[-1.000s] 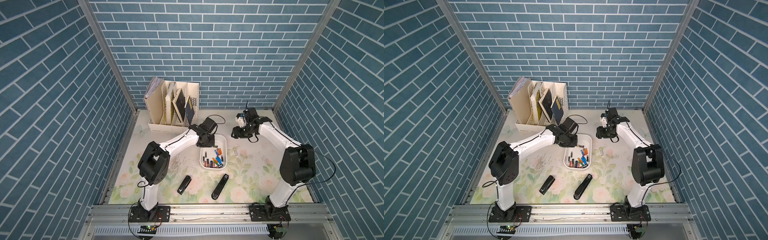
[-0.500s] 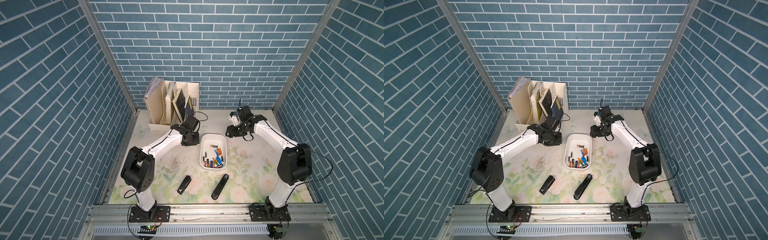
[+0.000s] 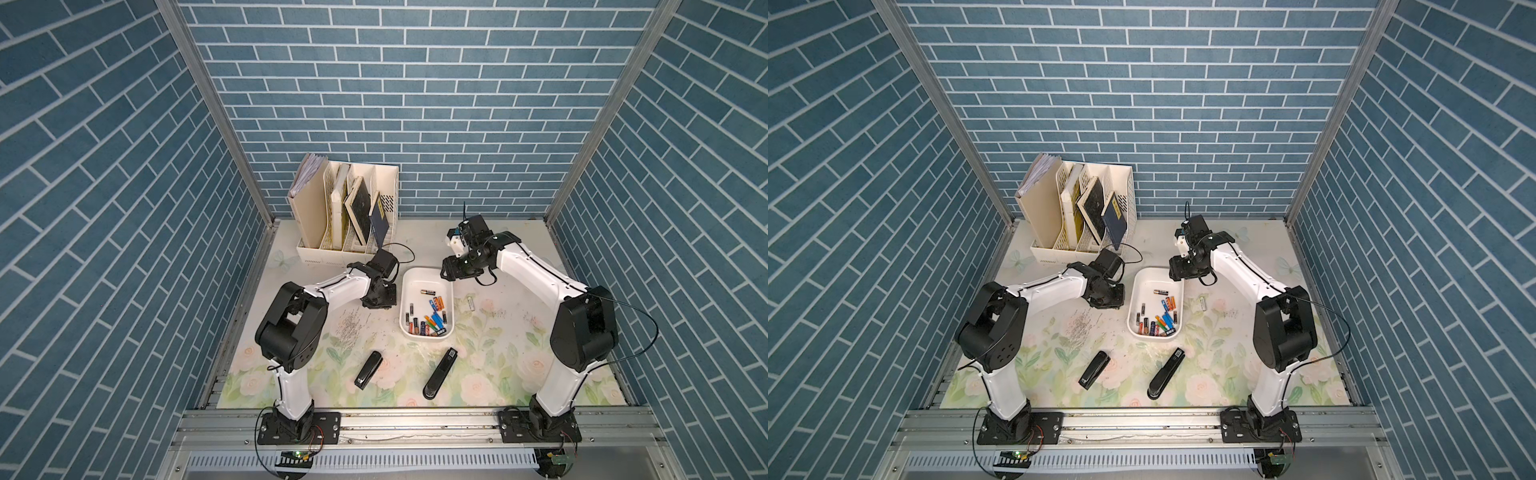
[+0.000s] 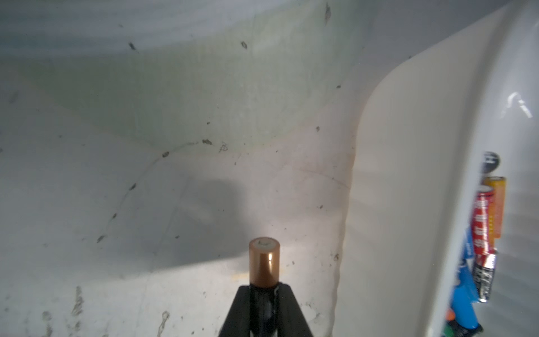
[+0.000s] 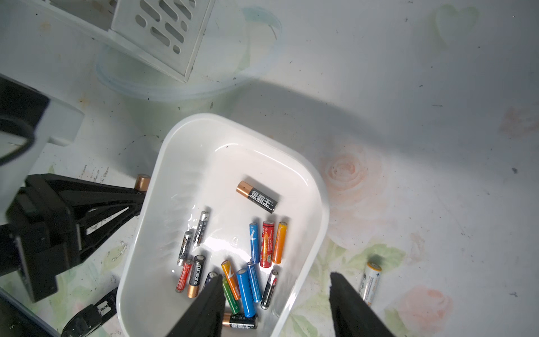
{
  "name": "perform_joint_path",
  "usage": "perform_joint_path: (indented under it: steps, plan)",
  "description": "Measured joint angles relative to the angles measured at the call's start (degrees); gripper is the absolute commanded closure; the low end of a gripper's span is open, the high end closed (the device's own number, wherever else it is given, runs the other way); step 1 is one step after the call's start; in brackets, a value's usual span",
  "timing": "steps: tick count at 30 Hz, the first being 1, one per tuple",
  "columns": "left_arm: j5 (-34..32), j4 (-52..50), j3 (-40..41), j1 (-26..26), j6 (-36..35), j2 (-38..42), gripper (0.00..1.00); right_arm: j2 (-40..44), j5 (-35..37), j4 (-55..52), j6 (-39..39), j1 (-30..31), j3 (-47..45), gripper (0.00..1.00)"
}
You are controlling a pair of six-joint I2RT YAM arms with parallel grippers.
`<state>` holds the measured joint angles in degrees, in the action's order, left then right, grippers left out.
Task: Take the batteries out of the storage box
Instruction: Place the battery at the center of the board.
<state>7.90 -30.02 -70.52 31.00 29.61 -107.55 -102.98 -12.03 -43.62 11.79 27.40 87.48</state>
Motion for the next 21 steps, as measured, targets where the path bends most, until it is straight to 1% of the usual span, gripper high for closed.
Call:
perform_joint_path:
  steps: [3,8,11,15,21]
  plan:
    - [0.31,0.37,0.04,-0.04,-0.57,-1.55,0.81,0.00,0.20,-0.17,0.02,0.13,0.00,0.40]
    - [0.87,0.92,0.07,-0.15,-0.94,-1.77,0.80,0.00,0.31,-0.13,0.44,0.33,-0.35,0.40]
    - [1.11,1.44,0.35,-0.15,-0.94,-1.79,0.76,0.00,0.35,-0.11,0.44,0.35,-1.27,0.40]
    - [1.18,1.66,0.52,-0.20,-0.92,-1.79,0.75,0.00,0.46,-0.15,0.44,0.35,-2.21,0.40]
    - [1.40,1.68,0.48,-0.24,-0.90,-1.77,0.68,0.00,0.52,-0.09,0.44,0.35,-2.21,0.39]
